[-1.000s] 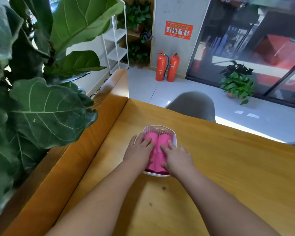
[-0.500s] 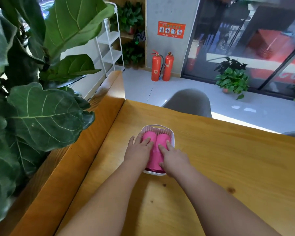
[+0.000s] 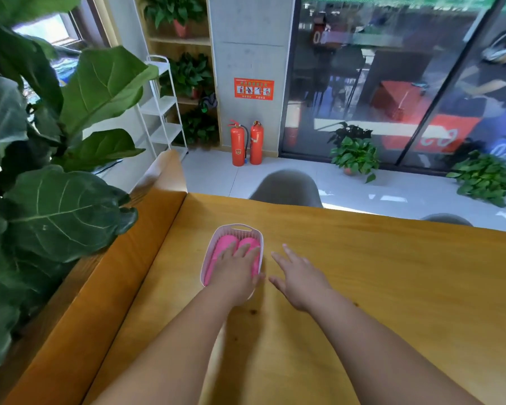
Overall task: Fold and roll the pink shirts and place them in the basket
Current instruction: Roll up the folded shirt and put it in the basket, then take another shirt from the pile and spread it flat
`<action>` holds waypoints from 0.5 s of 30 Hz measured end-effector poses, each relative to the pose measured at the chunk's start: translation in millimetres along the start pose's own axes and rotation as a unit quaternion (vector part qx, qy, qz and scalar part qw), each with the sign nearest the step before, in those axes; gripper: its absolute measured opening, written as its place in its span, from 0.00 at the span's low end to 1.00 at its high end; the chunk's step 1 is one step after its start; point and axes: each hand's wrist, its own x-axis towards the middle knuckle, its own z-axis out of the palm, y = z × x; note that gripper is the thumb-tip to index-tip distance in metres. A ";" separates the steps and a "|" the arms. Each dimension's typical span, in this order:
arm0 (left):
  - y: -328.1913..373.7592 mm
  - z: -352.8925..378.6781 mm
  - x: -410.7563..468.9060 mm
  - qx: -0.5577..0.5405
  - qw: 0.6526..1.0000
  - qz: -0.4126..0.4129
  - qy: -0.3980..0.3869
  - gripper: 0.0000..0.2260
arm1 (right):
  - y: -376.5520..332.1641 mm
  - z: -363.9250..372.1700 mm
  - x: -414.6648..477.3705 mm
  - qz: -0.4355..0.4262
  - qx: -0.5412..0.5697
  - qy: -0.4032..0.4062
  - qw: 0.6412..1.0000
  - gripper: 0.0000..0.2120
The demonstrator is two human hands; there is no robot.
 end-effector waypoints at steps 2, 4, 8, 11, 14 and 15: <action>21.8 3.6 -2.0 -0.019 1.000 0.010 -0.005 0.33 | 21.5 0.4 -16.7 0.019 0.003 0.004 1.000 0.33; 45.0 9.4 -4.3 -0.016 0.999 0.025 -0.012 0.34 | 43.7 -0.7 -36.5 0.042 0.003 0.001 0.999 0.34; 97.0 18.6 -12.7 -0.008 0.998 0.057 -0.024 0.34 | 89.5 -4.3 -80.3 0.079 0.008 -0.011 0.997 0.34; 142.5 25.6 -25.5 -0.014 0.996 0.069 -0.047 0.34 | 123.6 -6.7 -116.5 0.095 0.012 -0.013 0.995 0.33; 193.5 34.0 -40.3 -0.013 0.995 0.080 -0.063 0.33 | 159.3 -4.3 -156.0 0.109 0.020 -0.009 0.994 0.32; 210.5 38.4 -45.4 -0.012 0.994 0.086 -0.066 0.33 | 171.8 -2.3 -169.8 0.115 0.025 -0.010 0.993 0.32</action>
